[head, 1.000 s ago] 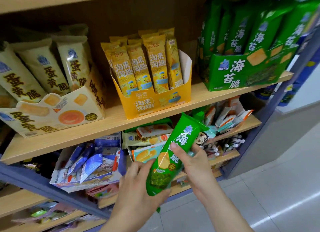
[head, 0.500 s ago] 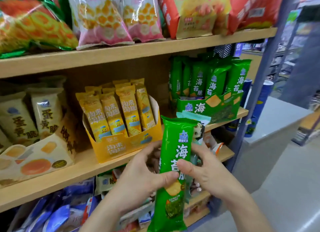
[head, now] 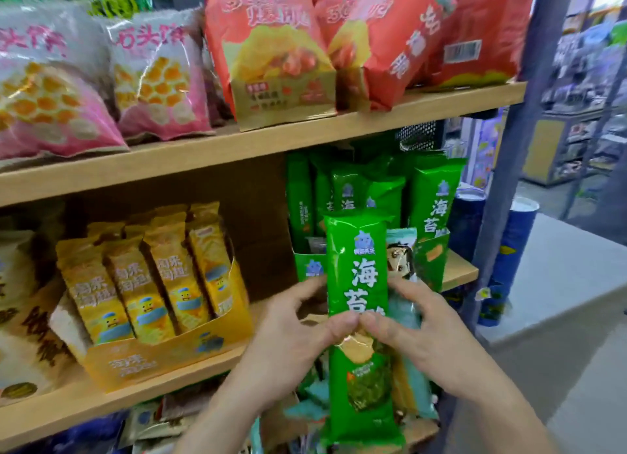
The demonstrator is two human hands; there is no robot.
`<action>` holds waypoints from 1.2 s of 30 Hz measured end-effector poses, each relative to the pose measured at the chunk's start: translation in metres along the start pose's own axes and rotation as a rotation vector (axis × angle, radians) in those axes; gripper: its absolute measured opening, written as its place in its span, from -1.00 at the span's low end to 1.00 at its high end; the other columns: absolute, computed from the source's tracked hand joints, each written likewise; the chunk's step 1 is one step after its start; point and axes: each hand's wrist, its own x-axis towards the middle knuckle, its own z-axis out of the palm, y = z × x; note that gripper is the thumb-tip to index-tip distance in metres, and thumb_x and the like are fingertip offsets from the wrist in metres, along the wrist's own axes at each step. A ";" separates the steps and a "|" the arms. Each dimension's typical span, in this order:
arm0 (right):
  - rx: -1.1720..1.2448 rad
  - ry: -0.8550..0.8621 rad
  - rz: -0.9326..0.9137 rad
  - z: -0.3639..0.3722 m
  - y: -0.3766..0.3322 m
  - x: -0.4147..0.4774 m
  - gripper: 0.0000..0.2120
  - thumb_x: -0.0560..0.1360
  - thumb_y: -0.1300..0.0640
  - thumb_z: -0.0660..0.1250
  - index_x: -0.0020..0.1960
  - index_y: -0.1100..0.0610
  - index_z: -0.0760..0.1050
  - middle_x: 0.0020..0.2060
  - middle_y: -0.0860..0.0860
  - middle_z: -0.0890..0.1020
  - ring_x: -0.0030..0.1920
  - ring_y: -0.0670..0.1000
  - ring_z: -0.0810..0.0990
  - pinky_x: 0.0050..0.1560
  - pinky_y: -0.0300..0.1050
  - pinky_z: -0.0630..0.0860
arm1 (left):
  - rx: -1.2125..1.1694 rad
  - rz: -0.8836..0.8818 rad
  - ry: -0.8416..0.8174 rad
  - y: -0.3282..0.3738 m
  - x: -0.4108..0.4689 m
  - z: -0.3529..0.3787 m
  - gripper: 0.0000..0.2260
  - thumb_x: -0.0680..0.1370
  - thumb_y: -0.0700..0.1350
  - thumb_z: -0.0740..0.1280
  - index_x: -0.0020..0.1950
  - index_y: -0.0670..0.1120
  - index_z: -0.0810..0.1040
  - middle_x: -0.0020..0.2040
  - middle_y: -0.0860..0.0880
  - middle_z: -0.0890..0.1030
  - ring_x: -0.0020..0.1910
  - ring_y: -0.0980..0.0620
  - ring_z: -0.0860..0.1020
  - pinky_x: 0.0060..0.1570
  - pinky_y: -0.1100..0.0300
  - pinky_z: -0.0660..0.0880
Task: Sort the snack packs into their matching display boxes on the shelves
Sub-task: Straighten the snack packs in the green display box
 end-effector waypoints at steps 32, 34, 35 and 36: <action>0.178 0.339 0.024 -0.060 0.026 0.008 -0.78 0.43 0.03 0.43 0.08 -0.08 0.57 -0.08 -0.39 0.65 -0.03 -0.39 0.57 -0.12 -0.57 0.39 | 1.229 -0.096 -0.406 0.021 0.123 -0.011 -0.66 0.46 -0.07 0.48 0.23 0.10 0.58 0.21 0.05 0.55 0.12 0.04 0.50 0.17 0.05 0.51; 0.190 0.342 0.020 -0.058 0.027 0.008 -0.75 0.41 0.00 0.43 0.09 -0.08 0.58 -0.05 -0.34 0.66 -0.01 -0.35 0.59 -0.11 -0.55 0.40 | 1.226 -0.085 -0.396 0.019 0.125 -0.011 -0.66 0.46 -0.07 0.48 0.22 0.11 0.57 0.20 0.05 0.55 0.13 0.03 0.50 0.15 0.04 0.51; 0.194 0.347 0.021 -0.057 0.027 0.008 -0.75 0.40 -0.03 0.44 0.08 -0.09 0.58 -0.04 -0.31 0.67 0.00 -0.33 0.59 -0.11 -0.54 0.41 | 1.227 -0.082 -0.396 0.018 0.125 -0.011 -0.66 0.46 -0.07 0.49 0.22 0.11 0.57 0.20 0.04 0.55 0.14 0.02 0.49 0.15 0.03 0.50; 0.192 0.355 0.027 -0.057 0.028 0.008 -0.74 0.39 -0.05 0.44 0.07 -0.10 0.59 -0.03 -0.29 0.67 0.01 -0.31 0.59 -0.10 -0.54 0.41 | 1.226 -0.075 -0.399 0.017 0.125 -0.012 -0.65 0.46 -0.08 0.49 0.22 0.12 0.57 0.20 0.04 0.54 0.15 0.02 0.49 0.15 0.04 0.50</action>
